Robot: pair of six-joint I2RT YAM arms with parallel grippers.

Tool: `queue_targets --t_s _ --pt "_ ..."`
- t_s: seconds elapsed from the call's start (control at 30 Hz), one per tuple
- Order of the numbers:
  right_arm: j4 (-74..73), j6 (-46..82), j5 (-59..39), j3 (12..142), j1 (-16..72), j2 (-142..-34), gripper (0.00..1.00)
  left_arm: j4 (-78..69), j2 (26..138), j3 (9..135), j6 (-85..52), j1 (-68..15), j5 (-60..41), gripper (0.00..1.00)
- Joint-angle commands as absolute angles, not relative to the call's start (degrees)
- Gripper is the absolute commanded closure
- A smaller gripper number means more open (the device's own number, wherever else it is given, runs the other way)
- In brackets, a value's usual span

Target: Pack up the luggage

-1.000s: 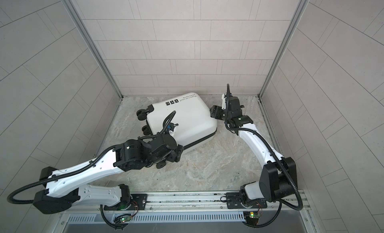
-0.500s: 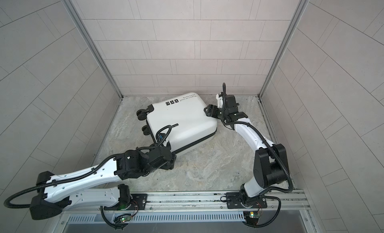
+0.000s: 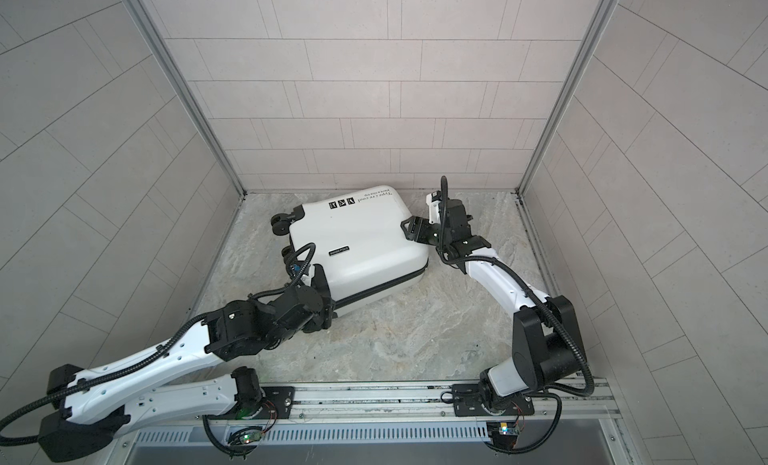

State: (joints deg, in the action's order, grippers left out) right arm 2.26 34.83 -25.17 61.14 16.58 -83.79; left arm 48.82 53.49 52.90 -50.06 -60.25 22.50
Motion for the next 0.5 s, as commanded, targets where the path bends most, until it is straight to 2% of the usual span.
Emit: queue_targets --t_s 0.0,0.27,0.47 --pt "5.92 35.77 -25.55 58.50 20.01 -82.28 0.23 49.91 52.02 51.65 -48.76 -57.44 24.42 0.20" --pt "8.21 34.48 -21.60 56.82 23.54 -78.08 0.23 48.84 50.81 50.80 -46.25 -51.55 22.55 0.20" --pt "14.65 30.03 -17.28 63.21 22.15 -77.97 0.24 48.76 50.11 50.74 -43.93 -45.80 19.50 0.20"
